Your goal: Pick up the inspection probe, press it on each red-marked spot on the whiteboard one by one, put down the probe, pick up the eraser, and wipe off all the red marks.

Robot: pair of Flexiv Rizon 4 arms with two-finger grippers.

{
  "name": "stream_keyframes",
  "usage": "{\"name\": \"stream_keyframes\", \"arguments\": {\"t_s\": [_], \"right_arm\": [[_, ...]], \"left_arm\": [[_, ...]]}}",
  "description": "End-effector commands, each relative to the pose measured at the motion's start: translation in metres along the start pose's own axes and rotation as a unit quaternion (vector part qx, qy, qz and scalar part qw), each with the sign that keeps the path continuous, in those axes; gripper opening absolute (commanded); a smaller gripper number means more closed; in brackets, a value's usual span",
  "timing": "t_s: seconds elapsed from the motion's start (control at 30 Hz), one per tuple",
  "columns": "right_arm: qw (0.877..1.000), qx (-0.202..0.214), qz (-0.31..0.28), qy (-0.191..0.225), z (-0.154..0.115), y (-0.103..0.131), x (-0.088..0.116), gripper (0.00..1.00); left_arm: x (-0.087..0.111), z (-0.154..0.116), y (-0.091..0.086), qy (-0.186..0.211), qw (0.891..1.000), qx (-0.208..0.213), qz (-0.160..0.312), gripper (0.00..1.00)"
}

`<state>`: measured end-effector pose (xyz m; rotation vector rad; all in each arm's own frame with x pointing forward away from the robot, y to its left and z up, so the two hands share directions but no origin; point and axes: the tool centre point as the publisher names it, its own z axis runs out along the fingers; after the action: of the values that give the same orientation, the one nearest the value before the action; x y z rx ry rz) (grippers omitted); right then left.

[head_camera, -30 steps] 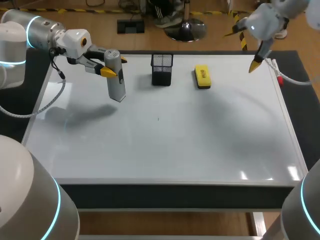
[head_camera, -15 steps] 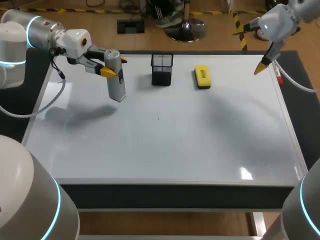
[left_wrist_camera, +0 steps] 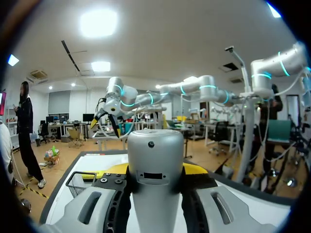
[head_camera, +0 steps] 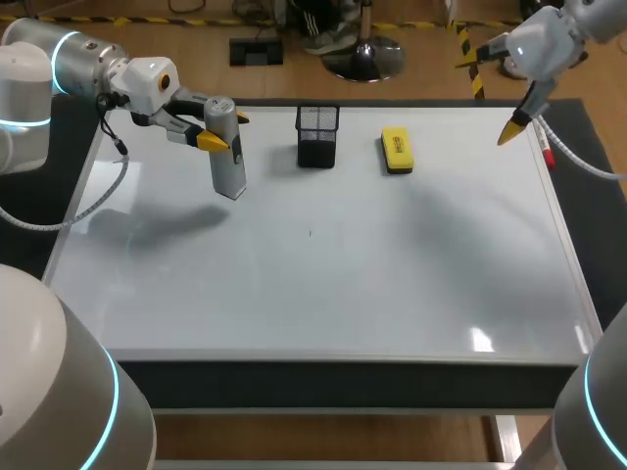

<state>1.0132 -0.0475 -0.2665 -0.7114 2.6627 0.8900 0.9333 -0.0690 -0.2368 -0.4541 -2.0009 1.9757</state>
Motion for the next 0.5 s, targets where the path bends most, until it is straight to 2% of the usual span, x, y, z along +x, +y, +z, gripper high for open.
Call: {"name": "stream_keyframes", "arguments": {"t_s": [0.03, 0.23, 0.37, 0.5], "right_arm": [[1.0, 0.001, -0.001, 0.002, 0.0, -0.001, -0.001, 1.0], [1.0, 0.001, -0.001, 0.002, 0.0, -0.001, -0.001, 1.0], [1.0, 0.001, -0.001, 0.002, 0.0, -0.001, -0.001, 1.0], [1.0, 0.001, -0.001, 0.002, 0.0, -0.001, -0.001, 1.0]], "left_arm": [[0.0, 0.0, -0.002, 0.001, 1.0, -0.001, -0.001, 0.0], [-0.006, 0.007, -0.007, -0.003, 1.0, -0.007, 0.004, 0.0], [-0.021, 0.009, -0.018, -0.077, 0.997, -0.025, 0.008, 0.0], [-0.035, 0.003, -0.036, -0.145, 0.989, -0.013, 0.019, 0.0]]}}
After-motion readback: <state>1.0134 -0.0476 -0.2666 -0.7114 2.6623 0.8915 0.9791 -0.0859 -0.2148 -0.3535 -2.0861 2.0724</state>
